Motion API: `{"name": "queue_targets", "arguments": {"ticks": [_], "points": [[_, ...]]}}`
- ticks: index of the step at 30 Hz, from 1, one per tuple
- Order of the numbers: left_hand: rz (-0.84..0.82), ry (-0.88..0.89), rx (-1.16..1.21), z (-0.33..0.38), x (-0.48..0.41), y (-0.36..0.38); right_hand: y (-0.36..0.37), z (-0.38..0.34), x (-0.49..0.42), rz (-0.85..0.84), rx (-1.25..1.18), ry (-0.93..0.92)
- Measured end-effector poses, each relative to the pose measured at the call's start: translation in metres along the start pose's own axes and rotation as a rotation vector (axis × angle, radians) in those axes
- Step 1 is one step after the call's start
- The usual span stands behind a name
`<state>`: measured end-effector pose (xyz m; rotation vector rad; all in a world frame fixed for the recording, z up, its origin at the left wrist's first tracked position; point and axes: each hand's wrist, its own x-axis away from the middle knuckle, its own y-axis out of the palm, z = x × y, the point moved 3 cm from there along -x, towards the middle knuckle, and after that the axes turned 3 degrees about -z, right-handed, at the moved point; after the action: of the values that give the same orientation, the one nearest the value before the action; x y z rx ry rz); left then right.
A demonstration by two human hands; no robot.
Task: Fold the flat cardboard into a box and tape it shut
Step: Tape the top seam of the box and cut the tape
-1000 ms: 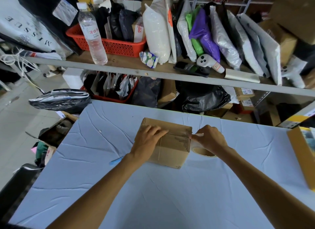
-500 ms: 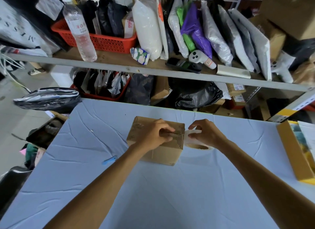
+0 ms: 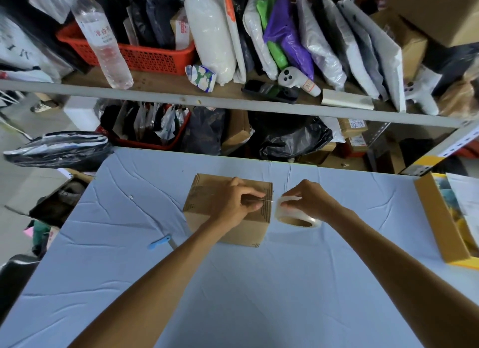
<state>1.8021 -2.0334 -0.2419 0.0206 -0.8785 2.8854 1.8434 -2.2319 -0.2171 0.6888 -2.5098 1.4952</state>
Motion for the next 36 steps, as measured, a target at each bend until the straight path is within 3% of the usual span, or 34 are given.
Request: {"name": "queue_targets", "arguments": {"ticks": [3,7,14,20,25,29,33,36], "points": [[-0.024,0.041,-0.046,0.001,0.001,-0.003,0.011,0.01,0.006,0.032,0.127,0.11],[-0.073,0.101,-0.166,0.006,0.0,-0.003,0.015,0.022,0.013,0.011,-0.119,0.073],[-0.133,0.198,-0.312,0.01,0.001,-0.005,0.013,0.039,0.017,-0.135,-0.313,0.03],[-0.197,0.199,-0.346,0.008,0.003,-0.007,0.042,0.038,0.024,-0.085,-0.282,0.1],[-0.024,0.194,-0.465,0.017,0.017,0.005,0.038,0.036,0.024,-0.051,-0.371,0.036],[0.002,0.226,-0.459,0.011,0.017,0.002,0.041,0.042,0.027,-0.047,-0.371,0.02],[-0.044,0.264,-0.481,0.01,0.009,-0.009,0.052,0.04,0.022,-0.052,-0.374,0.131],[-0.079,0.28,-0.465,0.008,0.004,-0.013,0.054,0.042,0.023,-0.025,-0.128,0.308]]}}
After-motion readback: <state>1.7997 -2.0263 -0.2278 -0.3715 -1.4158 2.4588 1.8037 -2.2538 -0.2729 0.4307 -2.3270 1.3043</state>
